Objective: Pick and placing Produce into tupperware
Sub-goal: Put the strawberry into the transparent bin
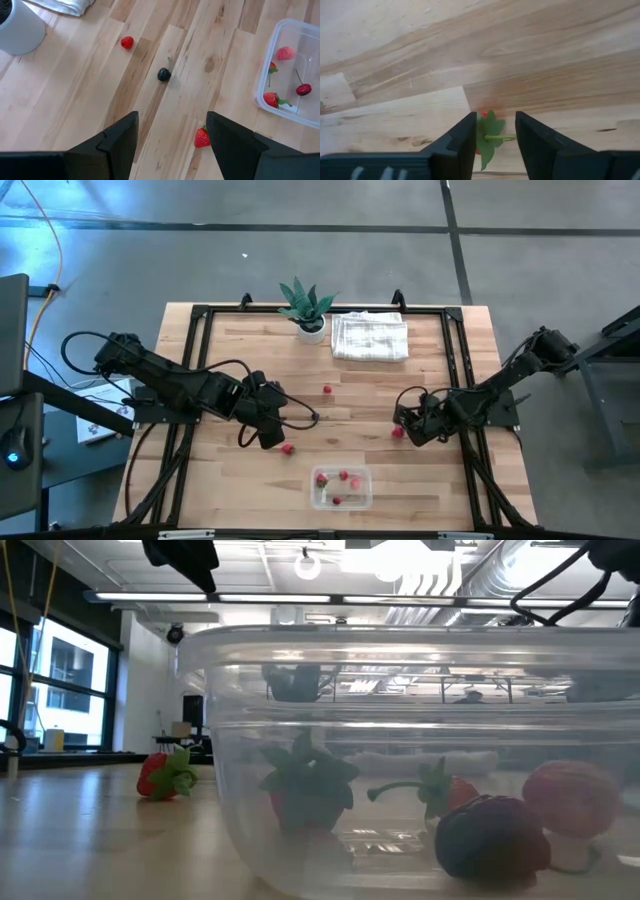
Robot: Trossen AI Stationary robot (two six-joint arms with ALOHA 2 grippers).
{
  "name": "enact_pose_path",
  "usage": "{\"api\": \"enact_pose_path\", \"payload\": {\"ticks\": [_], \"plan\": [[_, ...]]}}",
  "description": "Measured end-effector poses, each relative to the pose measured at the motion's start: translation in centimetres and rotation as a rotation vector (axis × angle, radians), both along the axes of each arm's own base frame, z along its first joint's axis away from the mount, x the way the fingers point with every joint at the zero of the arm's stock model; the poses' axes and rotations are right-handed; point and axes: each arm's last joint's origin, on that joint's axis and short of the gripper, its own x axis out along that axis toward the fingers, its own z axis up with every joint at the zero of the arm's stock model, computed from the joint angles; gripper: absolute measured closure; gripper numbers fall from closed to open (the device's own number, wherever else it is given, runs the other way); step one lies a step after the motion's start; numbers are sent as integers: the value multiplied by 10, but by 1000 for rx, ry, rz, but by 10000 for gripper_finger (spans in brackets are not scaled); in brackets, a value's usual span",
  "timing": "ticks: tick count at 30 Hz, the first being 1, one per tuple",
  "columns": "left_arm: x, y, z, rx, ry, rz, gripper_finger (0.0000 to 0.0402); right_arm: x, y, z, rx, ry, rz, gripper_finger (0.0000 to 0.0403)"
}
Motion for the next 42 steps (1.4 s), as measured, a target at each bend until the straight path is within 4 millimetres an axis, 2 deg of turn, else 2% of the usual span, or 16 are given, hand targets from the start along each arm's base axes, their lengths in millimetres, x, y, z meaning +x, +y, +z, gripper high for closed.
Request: {"api": "enact_pose_path", "payload": {"ticks": [7, 14, 19, 23, 32, 37, 42], "plan": [[0, 0, 0, 0, 0, 0, 179, 1, 1, 0, -6, -7, 34, 389], [0, 0, 0, 0, 0, 0, 179, 1, 0, 0, -16, -2, 55, 400], [0, 0, 0, 0, 0, 0, 179, 1, 0, 1, -34, -4, 83, 382], [0, 0, 0, -1, 0, 0, 179, 4, 2, 6, -60, -10, 177, 360], [0, 0, 0, -8, 2, -3, 179, 8, 10, 27, -69, 64, 617, 316], [0, 0, 0, -17, -2, 10, 179, 7, 8, 44, -149, 146, 832, 314], [0, 0, 0, -26, -6, 25, 179, 14, 2, 52, -221, 125, 992, 313]]}}
